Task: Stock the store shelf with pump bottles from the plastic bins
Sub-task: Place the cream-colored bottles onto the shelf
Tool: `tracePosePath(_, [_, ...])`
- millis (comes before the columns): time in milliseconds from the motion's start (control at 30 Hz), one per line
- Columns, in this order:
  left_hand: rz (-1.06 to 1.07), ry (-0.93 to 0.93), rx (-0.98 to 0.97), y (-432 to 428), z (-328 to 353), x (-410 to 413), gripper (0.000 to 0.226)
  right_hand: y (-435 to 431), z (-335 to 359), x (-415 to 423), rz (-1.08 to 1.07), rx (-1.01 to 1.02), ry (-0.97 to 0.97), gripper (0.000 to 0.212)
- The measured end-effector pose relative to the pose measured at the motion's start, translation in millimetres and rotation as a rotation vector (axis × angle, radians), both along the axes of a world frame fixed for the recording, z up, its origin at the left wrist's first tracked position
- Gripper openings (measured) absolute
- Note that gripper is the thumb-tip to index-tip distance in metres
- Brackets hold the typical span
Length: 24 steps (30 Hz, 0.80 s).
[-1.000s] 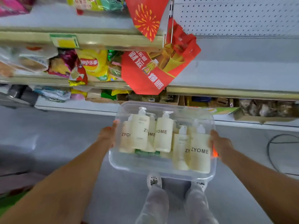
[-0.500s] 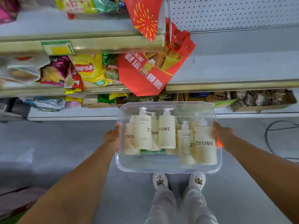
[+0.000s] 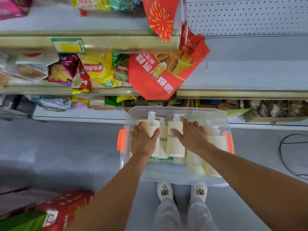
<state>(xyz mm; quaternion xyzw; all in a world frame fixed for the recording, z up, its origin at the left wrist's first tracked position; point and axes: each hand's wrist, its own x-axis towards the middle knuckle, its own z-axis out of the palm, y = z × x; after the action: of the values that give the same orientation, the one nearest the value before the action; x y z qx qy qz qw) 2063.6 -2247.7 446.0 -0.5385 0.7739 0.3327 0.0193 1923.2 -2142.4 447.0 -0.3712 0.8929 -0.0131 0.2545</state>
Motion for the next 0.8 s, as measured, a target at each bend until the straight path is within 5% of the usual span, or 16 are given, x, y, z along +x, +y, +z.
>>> tracePosePath(233, [-0.050,-0.241,-0.011,-9.8,-11.0,-19.0,0.090,-27.1,-28.9,-4.4,-0.089,0.125,0.000,0.088])
tracePosePath(367, [-0.086,-0.292,-0.052,-10.5,-10.9,-22.9,0.090,-34.5,-30.9,-5.7,-0.162,0.117,0.002,0.082])
tracePosePath(500, [-0.088,-0.219,0.027,-12.3,-7.2,-17.1,0.084,-30.2,-25.0,-9.7,-0.286,0.016,-0.116,0.063])
tracePosePath(800, [0.267,0.236,0.431,0.4,33.7,22.1,0.041,12.3,28.5,-5.0,-0.380,-0.397,-0.373,0.068])
